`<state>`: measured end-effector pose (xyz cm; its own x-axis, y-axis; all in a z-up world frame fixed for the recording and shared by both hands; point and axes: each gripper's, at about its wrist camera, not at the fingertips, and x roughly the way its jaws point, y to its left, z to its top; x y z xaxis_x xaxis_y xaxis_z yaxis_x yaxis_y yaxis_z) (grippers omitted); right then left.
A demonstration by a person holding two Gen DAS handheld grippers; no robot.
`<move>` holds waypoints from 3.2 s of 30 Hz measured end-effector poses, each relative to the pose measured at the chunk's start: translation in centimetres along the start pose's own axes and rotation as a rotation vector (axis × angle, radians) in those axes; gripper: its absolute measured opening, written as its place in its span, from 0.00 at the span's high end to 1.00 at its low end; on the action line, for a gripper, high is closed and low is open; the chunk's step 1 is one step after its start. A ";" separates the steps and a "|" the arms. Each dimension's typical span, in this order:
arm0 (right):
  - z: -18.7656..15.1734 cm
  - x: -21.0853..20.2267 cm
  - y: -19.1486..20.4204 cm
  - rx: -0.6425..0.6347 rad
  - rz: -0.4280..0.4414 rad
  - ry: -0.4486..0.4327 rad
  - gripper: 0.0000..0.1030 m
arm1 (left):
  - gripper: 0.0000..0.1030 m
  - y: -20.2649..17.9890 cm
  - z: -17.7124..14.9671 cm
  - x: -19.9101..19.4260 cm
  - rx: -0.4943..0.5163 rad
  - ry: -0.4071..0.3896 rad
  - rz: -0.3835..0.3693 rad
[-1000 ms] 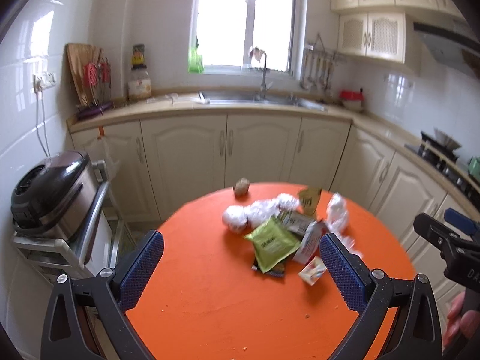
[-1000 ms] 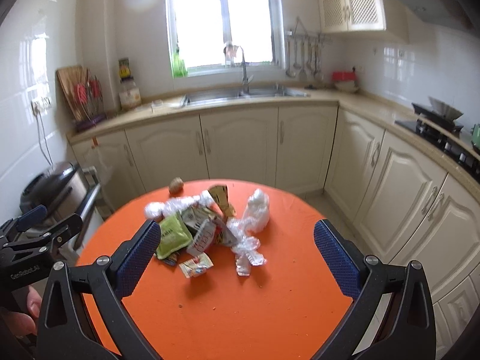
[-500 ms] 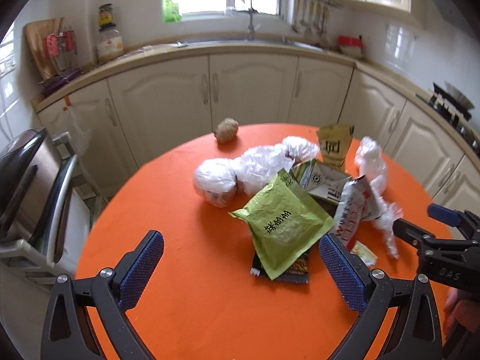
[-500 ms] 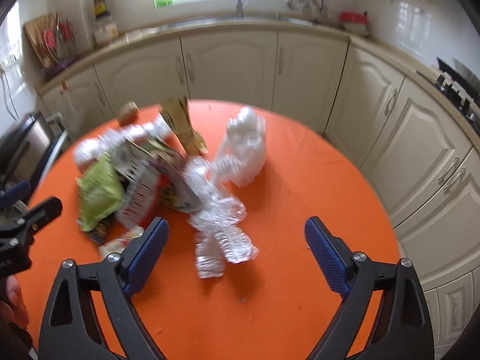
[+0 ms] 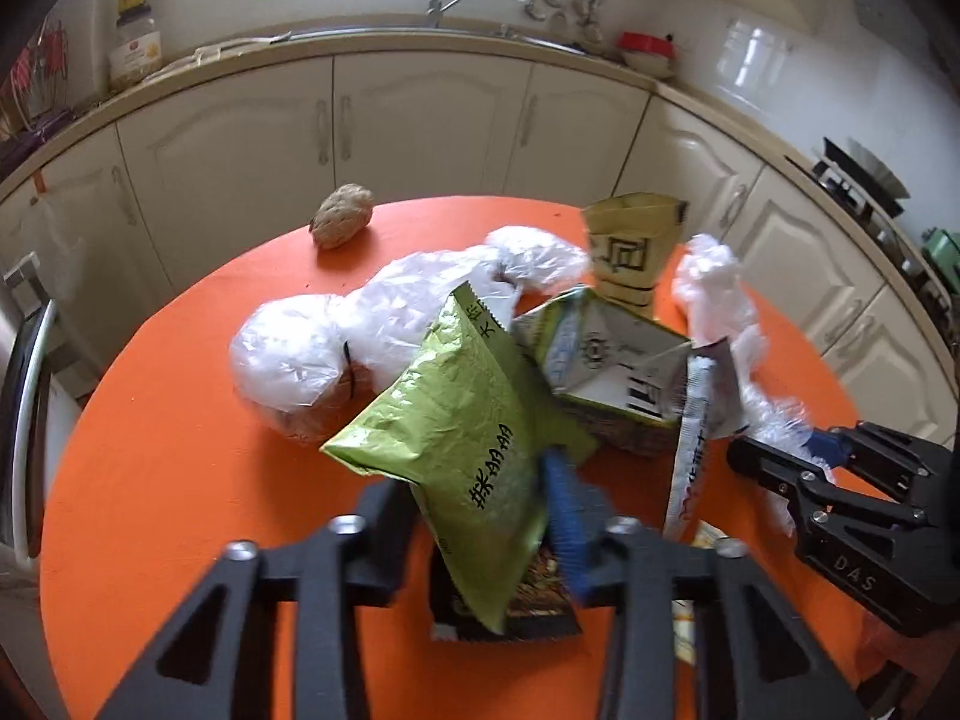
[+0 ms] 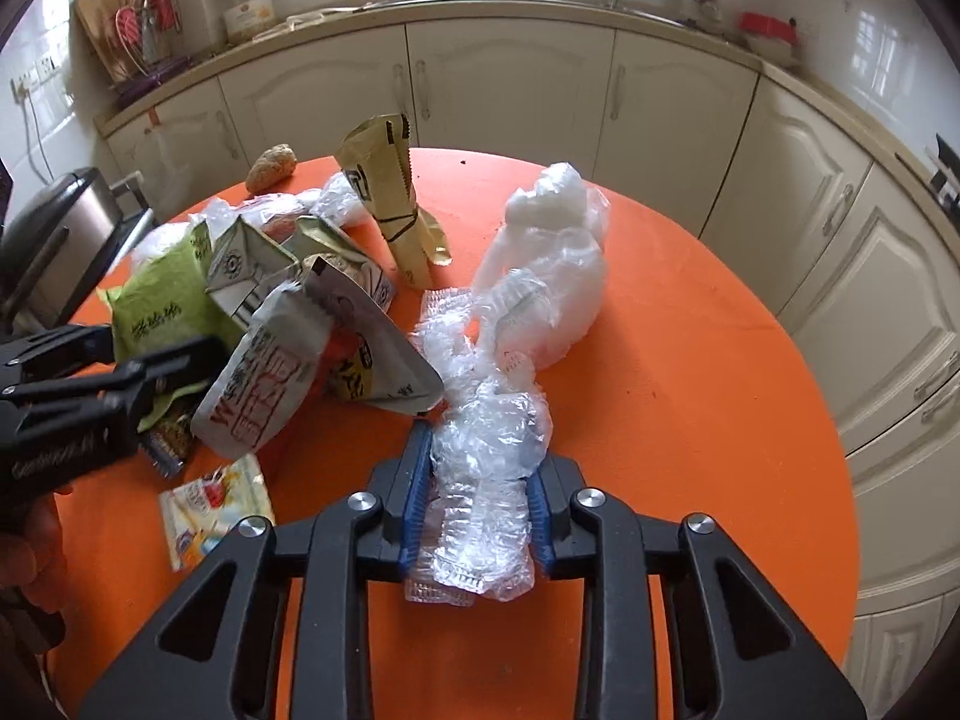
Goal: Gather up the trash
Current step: 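Grasp the green snack bag with the left tool while the right tool grasps clear plastic wrap, then carry the snack bag and plastic wrap with both tools toward the blue bin, then open both tools over the blue bin to drop the bag and wrap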
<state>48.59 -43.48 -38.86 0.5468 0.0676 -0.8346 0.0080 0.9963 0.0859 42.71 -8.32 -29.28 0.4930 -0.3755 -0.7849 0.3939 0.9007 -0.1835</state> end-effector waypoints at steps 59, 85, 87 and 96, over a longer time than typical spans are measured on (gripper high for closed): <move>-44.7 -26.7 -38.1 0.894 -0.430 -0.046 0.74 | 0.89 -53.3 -19.7 4.0 0.709 0.262 -0.628; -53.8 -17.7 -44.5 1.131 -0.388 0.108 0.14 | 0.22 -66.5 -24.6 19.9 0.718 0.510 -0.516; -54.1 -17.7 -44.4 1.143 -0.389 0.110 0.06 | 0.16 -66.4 -24.7 19.7 0.726 0.495 -0.477; -52.6 -19.0 -43.2 1.141 -0.415 0.089 0.00 | 0.13 -64.6 -24.5 16.0 0.724 0.423 -0.419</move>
<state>-6.23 -85.02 -55.34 0.2691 -0.1968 -0.9428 0.9247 0.3264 0.1958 6.11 -67.15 -44.51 -0.0659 -0.3994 -0.9144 0.9328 0.3007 -0.1986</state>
